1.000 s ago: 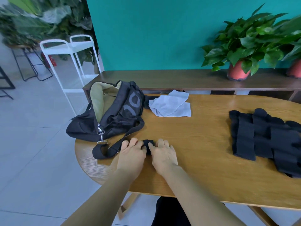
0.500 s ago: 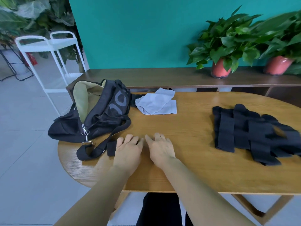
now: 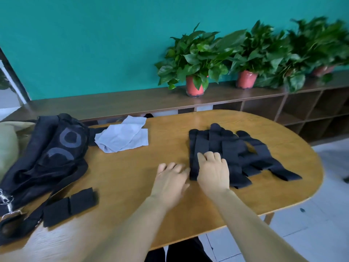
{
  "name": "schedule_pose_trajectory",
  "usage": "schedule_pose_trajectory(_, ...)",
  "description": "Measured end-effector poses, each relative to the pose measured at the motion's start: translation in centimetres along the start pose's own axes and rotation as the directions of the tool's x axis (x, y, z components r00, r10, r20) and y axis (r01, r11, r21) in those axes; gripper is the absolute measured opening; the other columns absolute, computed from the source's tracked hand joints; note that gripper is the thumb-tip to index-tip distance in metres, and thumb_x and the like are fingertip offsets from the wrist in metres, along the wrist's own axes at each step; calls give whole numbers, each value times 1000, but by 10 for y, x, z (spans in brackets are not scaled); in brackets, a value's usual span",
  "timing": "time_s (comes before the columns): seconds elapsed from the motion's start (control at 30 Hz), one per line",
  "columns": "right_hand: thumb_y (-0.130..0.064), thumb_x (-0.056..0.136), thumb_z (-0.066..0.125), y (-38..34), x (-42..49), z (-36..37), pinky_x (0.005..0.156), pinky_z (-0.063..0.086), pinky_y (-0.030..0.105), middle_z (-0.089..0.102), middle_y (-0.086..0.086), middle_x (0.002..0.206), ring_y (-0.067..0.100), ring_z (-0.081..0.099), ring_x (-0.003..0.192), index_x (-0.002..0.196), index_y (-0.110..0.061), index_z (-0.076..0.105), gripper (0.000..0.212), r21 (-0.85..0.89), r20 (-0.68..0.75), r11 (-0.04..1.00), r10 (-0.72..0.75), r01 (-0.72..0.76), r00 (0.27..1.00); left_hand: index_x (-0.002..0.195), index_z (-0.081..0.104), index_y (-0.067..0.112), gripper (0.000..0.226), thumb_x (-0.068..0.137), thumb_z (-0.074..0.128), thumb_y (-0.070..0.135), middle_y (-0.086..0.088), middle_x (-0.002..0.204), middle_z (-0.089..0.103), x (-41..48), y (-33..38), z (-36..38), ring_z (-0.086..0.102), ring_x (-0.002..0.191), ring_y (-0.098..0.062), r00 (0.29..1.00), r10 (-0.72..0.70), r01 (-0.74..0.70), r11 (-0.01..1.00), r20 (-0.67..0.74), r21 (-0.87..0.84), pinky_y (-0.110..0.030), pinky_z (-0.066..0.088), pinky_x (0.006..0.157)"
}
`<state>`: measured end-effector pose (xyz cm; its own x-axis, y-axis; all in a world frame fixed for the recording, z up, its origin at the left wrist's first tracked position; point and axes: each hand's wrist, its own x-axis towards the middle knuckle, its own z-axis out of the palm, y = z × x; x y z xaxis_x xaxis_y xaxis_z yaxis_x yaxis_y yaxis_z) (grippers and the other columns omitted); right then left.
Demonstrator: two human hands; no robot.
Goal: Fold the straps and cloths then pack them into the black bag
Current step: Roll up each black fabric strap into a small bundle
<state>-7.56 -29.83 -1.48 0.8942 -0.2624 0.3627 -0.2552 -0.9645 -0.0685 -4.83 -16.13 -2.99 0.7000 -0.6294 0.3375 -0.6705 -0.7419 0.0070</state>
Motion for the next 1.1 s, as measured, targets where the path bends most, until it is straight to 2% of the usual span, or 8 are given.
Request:
schedule_pose_trajectory(0.13, -10, 70, 68, 28, -3, 7, 73, 42, 38, 66, 8, 93, 33, 55, 98, 86, -11, 69, 15, -24, 74, 996, 87, -85, 993, 130, 55, 23, 35, 96, 49, 32, 5, 133, 53, 27, 20, 13, 41, 122, -19, 996, 82, -82, 997, 28, -6, -36, 21, 93)
schedule_pose_trajectory(0.27, -2, 47, 76, 33, -8, 19, 63, 47, 39, 65, 7, 72, 34, 60, 82, 54, -11, 63, 17, 32, 53, 997, 68, -69, 996, 98, 70, 28, 18, 94, 53, 24, 11, 97, 69, 38, 22, 22, 56, 93, -14, 999, 35, -35, 999, 4, 15, -33, 24, 78)
schedule_pose_trajectory(0.37, 0, 47, 74, 31, -7, 26, 66, 48, 40, 66, 6, 75, 32, 60, 83, 63, -9, 69, 19, 61, -19, 998, 32, -31, 999, 79, 72, 29, 8, 80, 73, 22, 14, 77, 70, 44, 17, 11, 59, 73, -14, 987, -27, 28, 1000, -158, 8, -31, 30, 65)
schedule_pose_trajectory(0.47, -5, 58, 63, 25, -9, 35, 70, 47, 40, 66, 5, 80, 31, 58, 86, 76, -12, 73, 22, 53, -39, 998, -41, 43, 998, 83, 73, 28, 15, 74, 76, 16, 14, 80, 71, 45, 5, 1, 61, 74, -15, 965, -16, 24, 999, -263, 28, -31, 22, 66)
schedule_pose_trajectory(0.7, -8, 58, 65, 13, -13, 43, 78, 43, 46, 64, 4, 74, 32, 56, 93, 64, -16, 66, 10, 26, 139, 999, -32, 29, 990, 85, 74, 25, 26, 66, 82, 10, 14, 80, 71, -7, -24, -2, 63, 76, -15, 956, 74, -54, 995, -284, 79, -32, 27, 70)
schedule_pose_trajectory(0.93, -13, 89, 37, 9, -14, 30, 103, 24, 42, 56, 3, 124, 28, 31, 129, 118, -19, 57, 35, -63, 194, 995, -67, 81, 979, 82, 72, 27, 30, 61, 82, 7, 15, 77, 68, -75, -47, 2, 60, 73, -13, 974, 72, -55, 995, -214, 86, -32, 28, 70)
schedule_pose_trajectory(1.0, -14, 91, 38, 2, -15, 24, 104, 24, 42, 53, 3, 130, 28, 29, 131, 127, -19, 50, 39, -81, 188, 992, -75, 92, 979, 84, 73, 28, 10, 76, 72, 23, 15, 79, 69, -86, -46, 2, 60, 73, -12, 980, 89, -73, 993, -179, 94, -32, 28, 71)
schedule_pose_trajectory(1.1, -15, 91, 42, -11, -21, 19, 103, 24, 42, 49, 6, 133, 28, 30, 131, 127, -18, 48, 38, -97, 171, 985, -122, 140, 978, 83, 74, 31, 39, 86, 44, 56, 16, 81, 69, -93, -41, -5, 61, 74, -9, 991, 37, -31, 998, -127, 48, -31, 28, 76)
